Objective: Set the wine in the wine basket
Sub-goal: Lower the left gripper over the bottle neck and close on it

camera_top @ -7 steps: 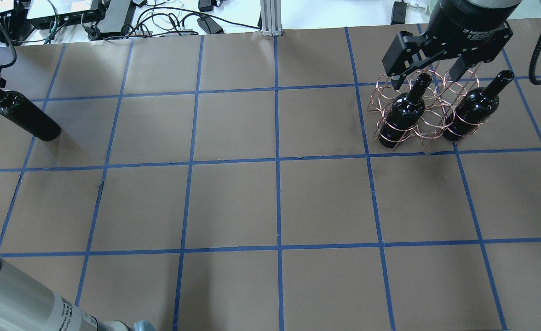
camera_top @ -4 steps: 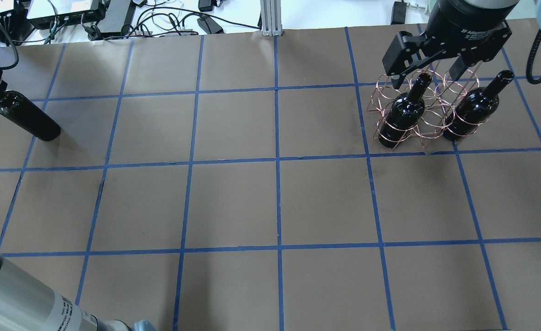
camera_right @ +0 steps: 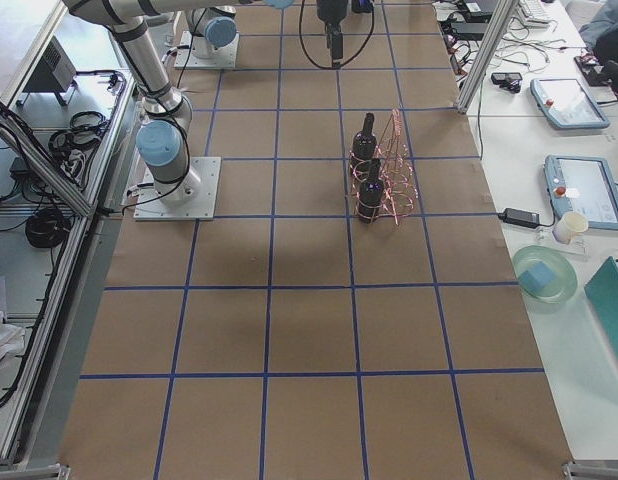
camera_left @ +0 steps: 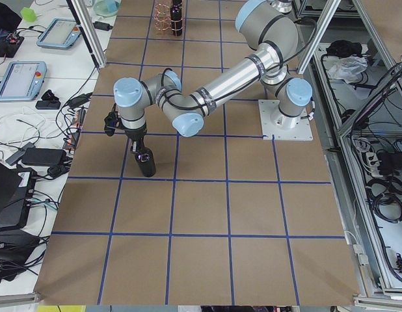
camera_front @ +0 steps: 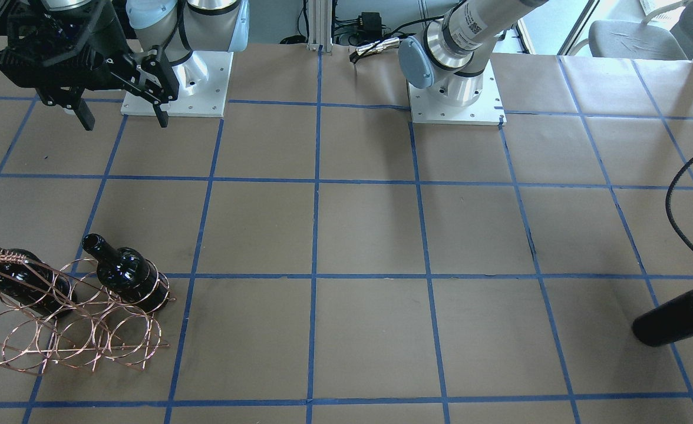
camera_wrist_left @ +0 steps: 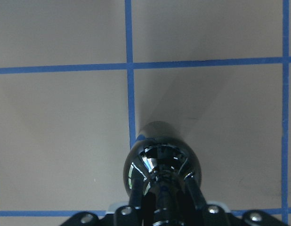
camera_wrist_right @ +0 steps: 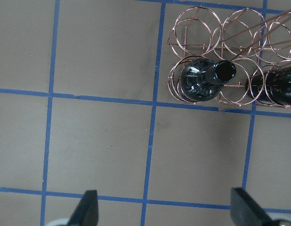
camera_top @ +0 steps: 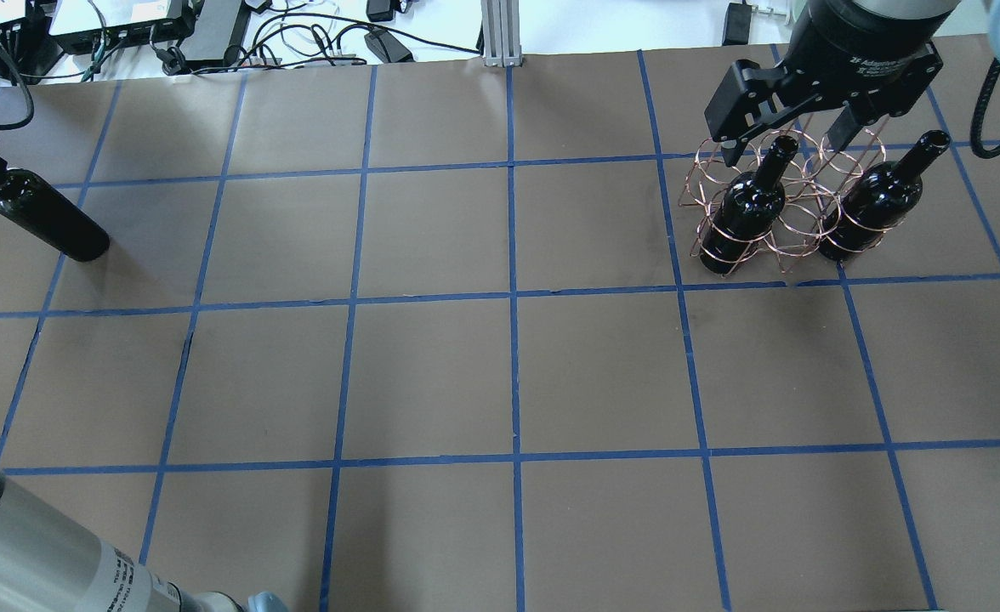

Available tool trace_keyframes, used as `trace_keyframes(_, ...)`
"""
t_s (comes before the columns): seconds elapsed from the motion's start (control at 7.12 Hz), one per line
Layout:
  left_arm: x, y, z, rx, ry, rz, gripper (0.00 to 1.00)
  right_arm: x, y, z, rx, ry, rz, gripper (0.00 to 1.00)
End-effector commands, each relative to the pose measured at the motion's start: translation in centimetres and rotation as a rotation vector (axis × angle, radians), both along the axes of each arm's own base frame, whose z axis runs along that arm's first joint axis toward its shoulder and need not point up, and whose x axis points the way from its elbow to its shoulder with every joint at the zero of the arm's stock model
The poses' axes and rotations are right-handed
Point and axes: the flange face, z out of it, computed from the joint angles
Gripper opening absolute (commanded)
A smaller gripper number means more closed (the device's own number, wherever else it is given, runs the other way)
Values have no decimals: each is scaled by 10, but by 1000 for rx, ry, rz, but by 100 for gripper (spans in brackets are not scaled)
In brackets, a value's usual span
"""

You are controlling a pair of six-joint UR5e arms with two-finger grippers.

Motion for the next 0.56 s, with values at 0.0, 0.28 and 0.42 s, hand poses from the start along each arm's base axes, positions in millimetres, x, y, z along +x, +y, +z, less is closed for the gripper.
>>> trace_keyframes(0.0, -2, 3, 6, 6, 5, -10, 0, -1, 0, 0, -2, 2, -2, 100)
trace_keyframes(0.28, -14, 13, 27, 19, 16, -16, 0, 0, 0, 1, -3, 4, 1, 100)
trace_keyframes(0.42, -32, 13, 36, 24, 25, -24, 0, 0, 0, 1, -5, 2, 0, 100)
